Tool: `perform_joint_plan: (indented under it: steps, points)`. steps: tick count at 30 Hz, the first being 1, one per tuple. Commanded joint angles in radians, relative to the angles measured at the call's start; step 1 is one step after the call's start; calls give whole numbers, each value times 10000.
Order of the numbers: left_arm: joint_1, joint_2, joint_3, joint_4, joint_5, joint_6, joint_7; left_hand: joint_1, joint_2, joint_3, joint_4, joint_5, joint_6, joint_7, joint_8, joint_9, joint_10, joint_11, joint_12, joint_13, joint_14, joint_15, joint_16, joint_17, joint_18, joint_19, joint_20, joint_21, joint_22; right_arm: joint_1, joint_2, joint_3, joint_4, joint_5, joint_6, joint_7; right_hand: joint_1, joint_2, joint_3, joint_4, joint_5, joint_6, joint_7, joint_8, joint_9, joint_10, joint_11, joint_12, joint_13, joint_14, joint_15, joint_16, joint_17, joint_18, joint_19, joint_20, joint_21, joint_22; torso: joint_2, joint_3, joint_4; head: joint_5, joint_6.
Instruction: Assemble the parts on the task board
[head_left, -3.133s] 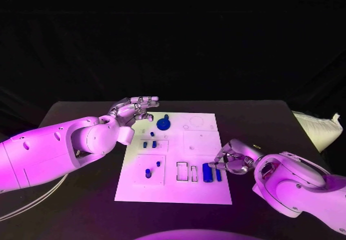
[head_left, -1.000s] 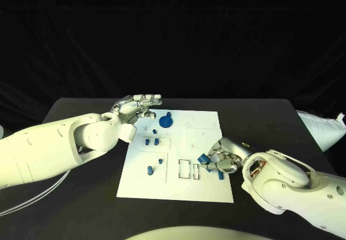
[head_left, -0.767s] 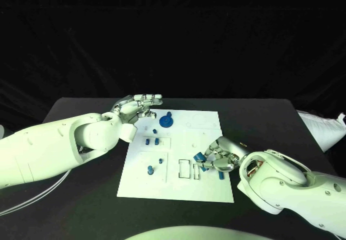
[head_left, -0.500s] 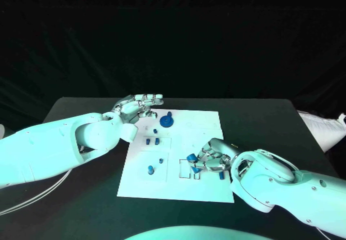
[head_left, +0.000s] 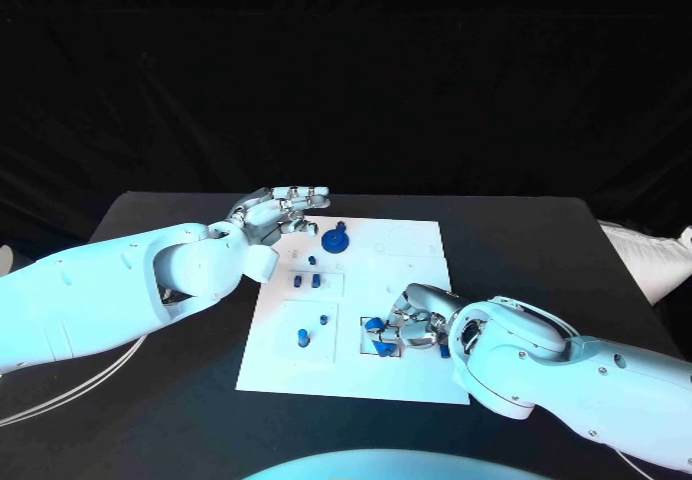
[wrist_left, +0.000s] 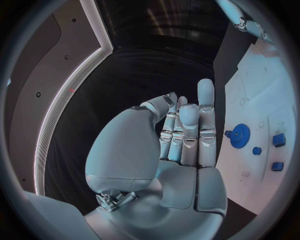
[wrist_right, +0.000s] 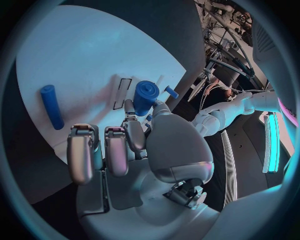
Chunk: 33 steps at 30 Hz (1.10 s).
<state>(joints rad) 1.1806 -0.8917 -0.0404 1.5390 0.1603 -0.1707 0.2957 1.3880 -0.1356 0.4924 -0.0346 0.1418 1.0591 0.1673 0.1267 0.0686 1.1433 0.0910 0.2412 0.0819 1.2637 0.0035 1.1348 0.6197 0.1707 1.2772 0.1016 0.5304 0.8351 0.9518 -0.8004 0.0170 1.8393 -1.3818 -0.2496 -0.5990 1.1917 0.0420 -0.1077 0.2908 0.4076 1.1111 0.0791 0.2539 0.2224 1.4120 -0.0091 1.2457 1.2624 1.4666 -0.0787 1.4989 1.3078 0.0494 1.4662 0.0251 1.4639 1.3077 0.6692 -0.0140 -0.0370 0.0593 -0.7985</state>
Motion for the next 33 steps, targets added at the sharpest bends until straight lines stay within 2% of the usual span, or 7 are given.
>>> perform_joint_plan:
  steps: [1, 5, 9, 17, 27, 30, 33]
  points:
    - [5, 15, 6, 29, -29, 201, 40, -91, 30, -67, -19, 24, -48, 45, 40, -11, -73, 31, 33, -9, -57, 15, -25, -10, 98, -74, -27, -47, -14, -5, 59, -16, -55, -359, 595, -93, -127, 20, -83, -11, -141, 275, -241, -3, 35, 222, -121, -38, 9, 792, -81, 38, 1197, -101, 367, -46, 25, 1030, 0, 7, -1, 24, -1]
    - [5, 17, 6, 31, -29, 202, 38, -91, 30, -67, -19, 24, -48, 45, 40, -11, -73, 31, 33, -9, -57, 15, -25, -10, 98, -74, -27, -47, -14, -1, 133, -24, -164, -483, 575, -105, -268, 73, -201, -8, -384, 278, -250, -1, 96, 233, -129, -76, 8, 790, -89, 34, 1191, -100, 363, -55, 19, 1025, 2, 7, -3, 24, 0]
    - [5, 16, 6, 30, -29, 197, 35, -91, 30, -67, -19, 24, -48, 45, 40, -11, -73, 31, 33, -9, -57, 15, -25, -10, 98, -74, -27, -47, -14, 5, 202, -27, -267, -582, 506, -110, -523, 125, -430, -11, -1114, 282, -259, 7, 186, 236, -135, -129, 9, 783, -95, 15, 1157, -93, 349, -61, -5, 997, 4, 10, -5, 32, 6]
    - [5, 16, 6, 25, -29, 186, 48, -118, 34, -79, -11, 24, -54, 46, 41, -12, -87, 33, 44, -11, -69, 19, -28, -31, 98, -82, -22, -54, -18, 10, 286, -29, -357, -994, 555, -130, -1572, 153, -1359, 13, -3399, 205, -242, -9, 421, 153, -113, -445, -137, 753, -82, -74, 1004, -67, 296, -47, -96, 889, 3, 12, -6, 52, 10]
    - [5, -1, 6, 31, -29, 191, 47, -118, 34, -79, -11, 24, -54, 46, 41, -12, -87, 33, 44, -11, -69, 19, -28, -31, 98, -82, -22, -54, -18, 6, 190, -29, -235, -1301, 539, -123, -1613, 174, -1509, -24, -3373, 188, -242, -8, 504, 142, -114, -527, -170, 746, -79, -102, 961, -61, 286, -46, -116, 869, 4, 19, -5, 54, 2]
    - [5, -8, 6, 30, -29, 195, 45, -118, 34, -79, -11, 24, -54, 46, 41, -12, -87, 33, 44, -11, -69, 19, -28, -31, 98, -82, -22, -54, -18, -2, 125, -29, -111, -1319, 439, -90, -1192, 237, -1461, -135, -3073, 196, -254, 2, 578, 188, -125, -474, -97, 761, -87, -72, 1023, -75, 313, -51, -80, 927, 6, 22, -7, 62, 0]
    - [5, -17, 6, 28, -29, 198, 42, -118, 34, -79, -11, 24, -54, 46, 41, -12, -87, 33, 44, -11, -69, 19, -28, -31, 98, -82, -22, -54, -18, -12, 72, -28, 7, -1342, 425, -65, -326, 166, -1301, -585, -2807, 213, -271, 21, 659, 249, -143, -381, 11, 772, -103, -46, 1077, -83, 331, -65, -56, 967, 5, 21, -10, 72, -7]
